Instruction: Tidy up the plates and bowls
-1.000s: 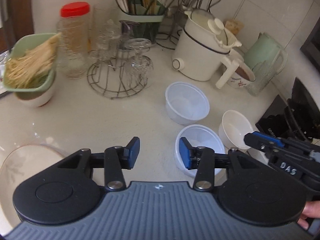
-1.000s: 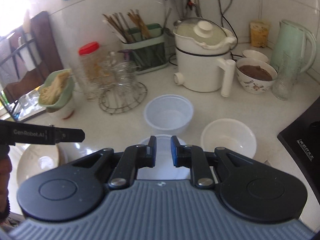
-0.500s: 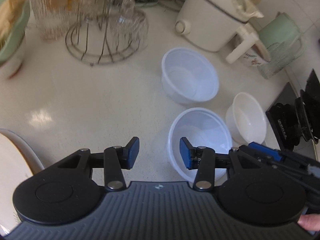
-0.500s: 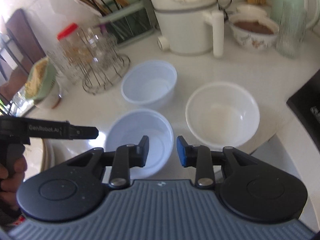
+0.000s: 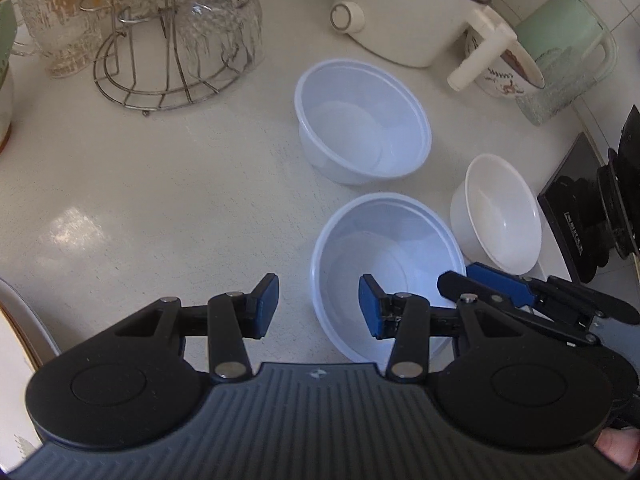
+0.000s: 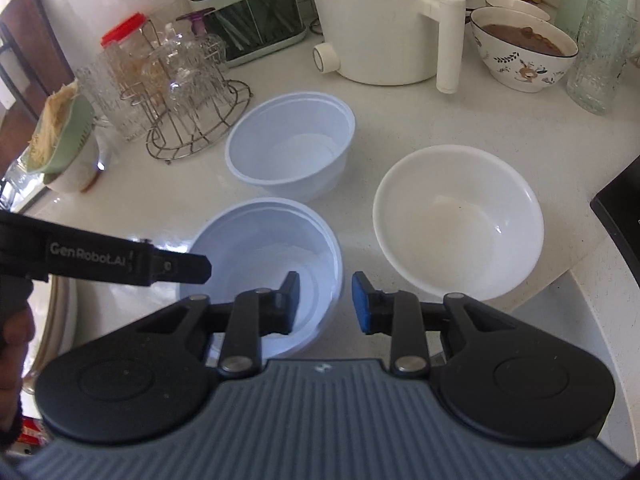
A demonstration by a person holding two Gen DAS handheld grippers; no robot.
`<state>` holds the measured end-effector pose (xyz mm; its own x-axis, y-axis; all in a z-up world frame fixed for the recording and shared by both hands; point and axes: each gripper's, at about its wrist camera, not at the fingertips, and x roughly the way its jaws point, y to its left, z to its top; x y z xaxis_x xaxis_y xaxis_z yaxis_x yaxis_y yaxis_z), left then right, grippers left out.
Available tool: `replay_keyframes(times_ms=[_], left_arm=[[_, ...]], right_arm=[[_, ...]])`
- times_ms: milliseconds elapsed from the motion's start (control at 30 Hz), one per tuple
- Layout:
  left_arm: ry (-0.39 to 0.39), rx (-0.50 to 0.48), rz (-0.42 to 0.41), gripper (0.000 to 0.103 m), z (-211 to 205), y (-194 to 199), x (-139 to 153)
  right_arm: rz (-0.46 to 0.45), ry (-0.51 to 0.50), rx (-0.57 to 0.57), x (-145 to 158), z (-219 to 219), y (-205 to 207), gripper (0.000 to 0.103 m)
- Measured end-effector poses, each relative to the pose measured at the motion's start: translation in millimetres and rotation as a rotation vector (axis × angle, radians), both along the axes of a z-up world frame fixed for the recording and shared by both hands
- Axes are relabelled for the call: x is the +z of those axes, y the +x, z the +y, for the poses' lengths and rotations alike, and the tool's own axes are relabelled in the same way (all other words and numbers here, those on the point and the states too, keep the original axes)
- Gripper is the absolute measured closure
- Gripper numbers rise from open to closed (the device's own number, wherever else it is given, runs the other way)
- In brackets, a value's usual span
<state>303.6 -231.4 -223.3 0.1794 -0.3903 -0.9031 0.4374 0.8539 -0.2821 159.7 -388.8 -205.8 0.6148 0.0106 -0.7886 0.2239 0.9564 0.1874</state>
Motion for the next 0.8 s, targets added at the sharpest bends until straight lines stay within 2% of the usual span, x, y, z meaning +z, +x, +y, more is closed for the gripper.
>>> replay_keyframes(times_ms=[100, 233, 333, 600, 800], left_arm=[[0.02, -0.007, 0.005, 0.054, -4, -1, -1], [0.006, 0.007, 0.04, 0.058, -7, -4, -6], [-0.014, 0.023, 0.07, 0.058, -7, -5, -9], [-0.005, 0.041, 0.042, 0.058, 0, -1, 2], [-0.014, 0.094, 0.017, 0.058, 22, 3, 15]], right_arm=[[0.013, 0.017, -0.007, -5, -3, 1, 0.08], [0.023, 0.03, -0.001, -10, -6, 2, 0.088], [0.027, 0.034, 0.009, -13, -5, 5, 0.089], [0.014, 0.057, 0.035, -8, -1, 9, 0.088], [-0.01, 0.085, 0.09, 0, 9, 17, 0.088]])
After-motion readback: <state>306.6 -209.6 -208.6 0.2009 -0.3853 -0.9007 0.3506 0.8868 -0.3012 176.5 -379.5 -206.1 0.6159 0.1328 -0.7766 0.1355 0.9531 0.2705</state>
